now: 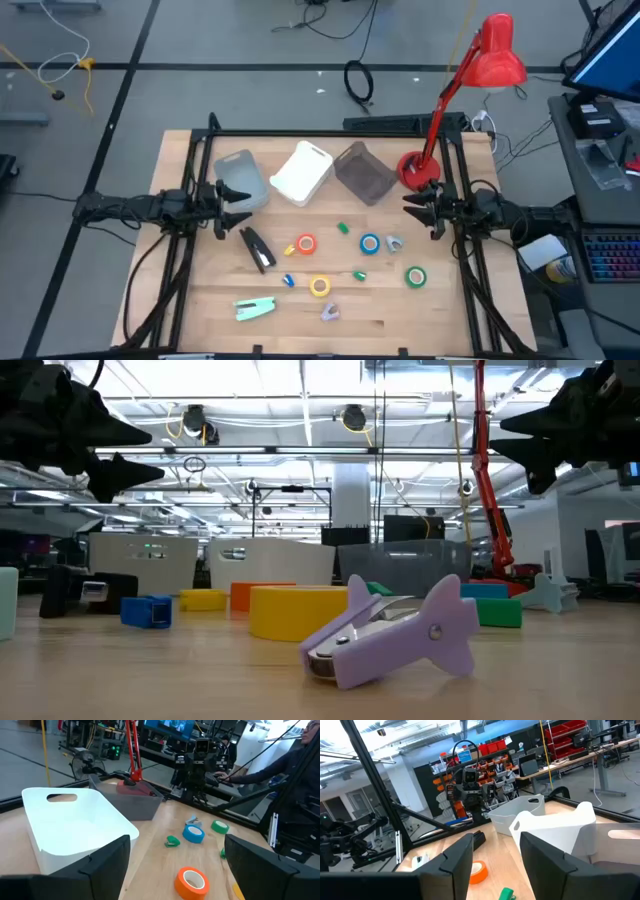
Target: Pick and place Stapler, Stapler remover, tape
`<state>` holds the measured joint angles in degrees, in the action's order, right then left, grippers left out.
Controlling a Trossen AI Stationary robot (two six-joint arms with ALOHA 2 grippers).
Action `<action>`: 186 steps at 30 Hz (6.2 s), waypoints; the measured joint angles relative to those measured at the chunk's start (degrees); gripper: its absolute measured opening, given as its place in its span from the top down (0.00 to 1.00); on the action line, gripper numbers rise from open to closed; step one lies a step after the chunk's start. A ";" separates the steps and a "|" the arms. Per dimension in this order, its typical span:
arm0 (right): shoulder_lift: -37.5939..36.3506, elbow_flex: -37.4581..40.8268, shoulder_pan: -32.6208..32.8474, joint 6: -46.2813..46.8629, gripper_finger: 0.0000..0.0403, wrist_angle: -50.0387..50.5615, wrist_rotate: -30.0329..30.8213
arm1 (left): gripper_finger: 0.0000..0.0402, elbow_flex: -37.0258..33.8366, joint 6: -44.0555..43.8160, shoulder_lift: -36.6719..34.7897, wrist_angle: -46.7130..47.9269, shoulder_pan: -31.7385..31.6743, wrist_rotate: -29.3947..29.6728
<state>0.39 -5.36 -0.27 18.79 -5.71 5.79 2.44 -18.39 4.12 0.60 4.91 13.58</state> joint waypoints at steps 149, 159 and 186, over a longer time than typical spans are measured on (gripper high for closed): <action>-0.01 -0.01 -0.01 -0.22 0.61 -0.02 1.16 | 0.19 51.06 -96.81 65.08 60.14 10.45 -6.50; -0.01 -0.01 -0.01 -0.23 0.61 -0.05 9.39 | 0.19 51.03 -104.18 74.10 59.38 12.85 -15.28; -0.01 -0.01 0.00 0.02 0.61 -0.02 9.15 | 0.19 51.03 -109.49 74.80 58.73 11.82 -5.78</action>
<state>0.38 -5.37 -0.27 18.81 -5.74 14.94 53.47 -127.88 78.91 59.33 16.73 7.80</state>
